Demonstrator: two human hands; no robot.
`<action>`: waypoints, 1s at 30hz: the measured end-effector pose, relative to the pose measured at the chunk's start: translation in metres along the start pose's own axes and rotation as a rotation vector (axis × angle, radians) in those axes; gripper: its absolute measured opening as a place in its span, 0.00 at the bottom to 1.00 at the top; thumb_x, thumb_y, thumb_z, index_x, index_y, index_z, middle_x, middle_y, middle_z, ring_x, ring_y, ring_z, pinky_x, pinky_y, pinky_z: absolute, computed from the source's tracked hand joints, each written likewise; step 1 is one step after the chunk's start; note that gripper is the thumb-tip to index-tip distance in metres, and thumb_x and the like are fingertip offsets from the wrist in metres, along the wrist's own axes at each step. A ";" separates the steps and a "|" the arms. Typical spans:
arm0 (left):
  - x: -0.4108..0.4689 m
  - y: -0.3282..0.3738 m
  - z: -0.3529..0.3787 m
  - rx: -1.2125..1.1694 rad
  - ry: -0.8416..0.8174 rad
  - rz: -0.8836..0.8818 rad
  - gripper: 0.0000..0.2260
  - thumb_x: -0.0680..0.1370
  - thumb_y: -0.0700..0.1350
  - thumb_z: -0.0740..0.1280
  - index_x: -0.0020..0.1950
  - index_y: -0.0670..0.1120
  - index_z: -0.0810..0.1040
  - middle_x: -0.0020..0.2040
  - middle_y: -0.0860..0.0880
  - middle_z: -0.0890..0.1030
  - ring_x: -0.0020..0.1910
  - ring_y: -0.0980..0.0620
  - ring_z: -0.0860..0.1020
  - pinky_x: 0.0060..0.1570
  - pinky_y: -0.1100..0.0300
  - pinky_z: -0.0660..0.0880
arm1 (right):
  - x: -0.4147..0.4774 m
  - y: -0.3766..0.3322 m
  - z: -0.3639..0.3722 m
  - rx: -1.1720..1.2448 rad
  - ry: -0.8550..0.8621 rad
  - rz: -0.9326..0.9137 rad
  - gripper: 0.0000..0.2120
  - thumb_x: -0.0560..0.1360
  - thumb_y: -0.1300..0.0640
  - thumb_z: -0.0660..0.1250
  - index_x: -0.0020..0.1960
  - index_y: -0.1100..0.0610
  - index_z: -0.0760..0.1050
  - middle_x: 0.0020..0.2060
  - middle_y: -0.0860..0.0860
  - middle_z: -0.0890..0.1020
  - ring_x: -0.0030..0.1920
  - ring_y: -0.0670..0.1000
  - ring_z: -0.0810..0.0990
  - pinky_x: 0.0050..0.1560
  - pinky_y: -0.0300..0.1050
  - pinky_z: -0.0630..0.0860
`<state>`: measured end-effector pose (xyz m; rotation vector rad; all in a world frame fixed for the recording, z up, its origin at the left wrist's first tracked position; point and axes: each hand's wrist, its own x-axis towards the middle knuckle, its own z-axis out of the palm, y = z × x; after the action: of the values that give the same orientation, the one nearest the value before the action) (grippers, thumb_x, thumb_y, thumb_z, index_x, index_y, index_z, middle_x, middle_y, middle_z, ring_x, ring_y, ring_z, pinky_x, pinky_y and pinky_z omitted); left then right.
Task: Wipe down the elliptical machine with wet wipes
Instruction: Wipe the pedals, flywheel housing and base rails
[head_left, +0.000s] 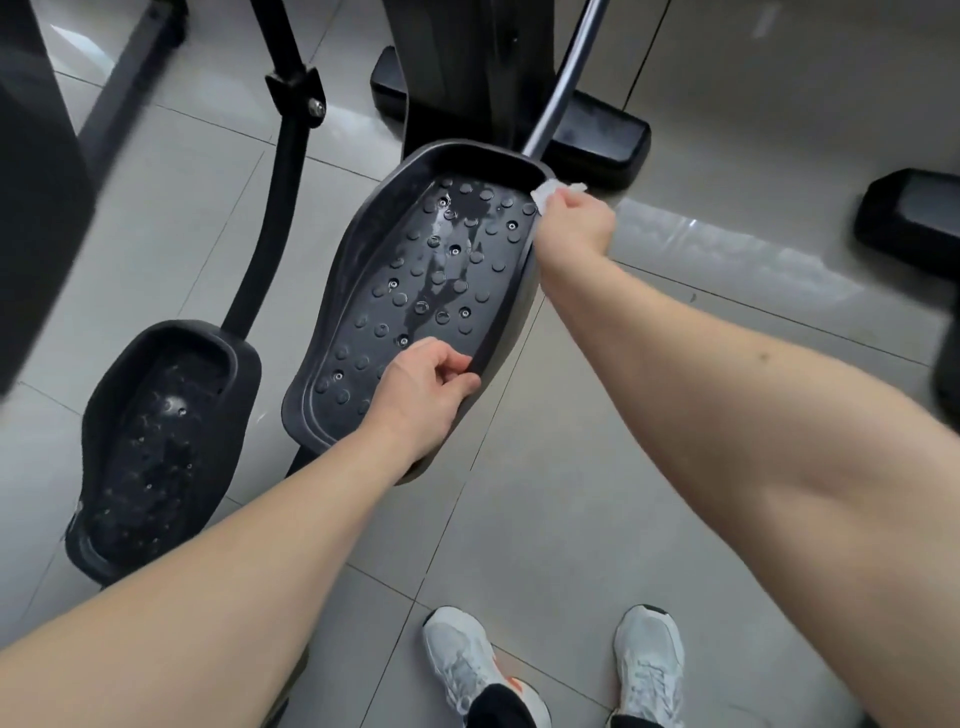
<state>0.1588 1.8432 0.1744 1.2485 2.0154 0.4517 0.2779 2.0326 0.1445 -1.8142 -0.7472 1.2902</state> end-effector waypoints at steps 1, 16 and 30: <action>-0.001 0.000 0.001 0.004 0.003 0.003 0.05 0.77 0.44 0.74 0.52 0.48 0.82 0.43 0.55 0.78 0.39 0.61 0.75 0.44 0.66 0.70 | -0.005 0.005 0.002 -0.059 -0.011 -0.005 0.10 0.79 0.63 0.61 0.40 0.63 0.75 0.35 0.51 0.71 0.35 0.48 0.67 0.37 0.42 0.65; -0.011 0.004 0.004 0.043 -0.006 -0.091 0.05 0.78 0.45 0.71 0.54 0.49 0.79 0.46 0.53 0.80 0.49 0.49 0.79 0.54 0.50 0.78 | -0.008 -0.029 0.003 -0.384 -0.163 -0.160 0.15 0.80 0.68 0.62 0.64 0.63 0.79 0.59 0.52 0.80 0.45 0.44 0.77 0.35 0.24 0.73; -0.026 0.002 0.002 0.075 0.031 -0.136 0.07 0.80 0.48 0.69 0.57 0.51 0.80 0.57 0.52 0.79 0.56 0.47 0.77 0.57 0.48 0.76 | -0.098 0.018 -0.018 -0.282 -0.097 -0.148 0.02 0.78 0.59 0.68 0.49 0.53 0.80 0.44 0.48 0.81 0.40 0.43 0.77 0.43 0.34 0.71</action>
<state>0.1694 1.8212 0.1845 1.1456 2.1456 0.3347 0.2649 1.9390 0.1809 -1.8833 -1.1432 1.2307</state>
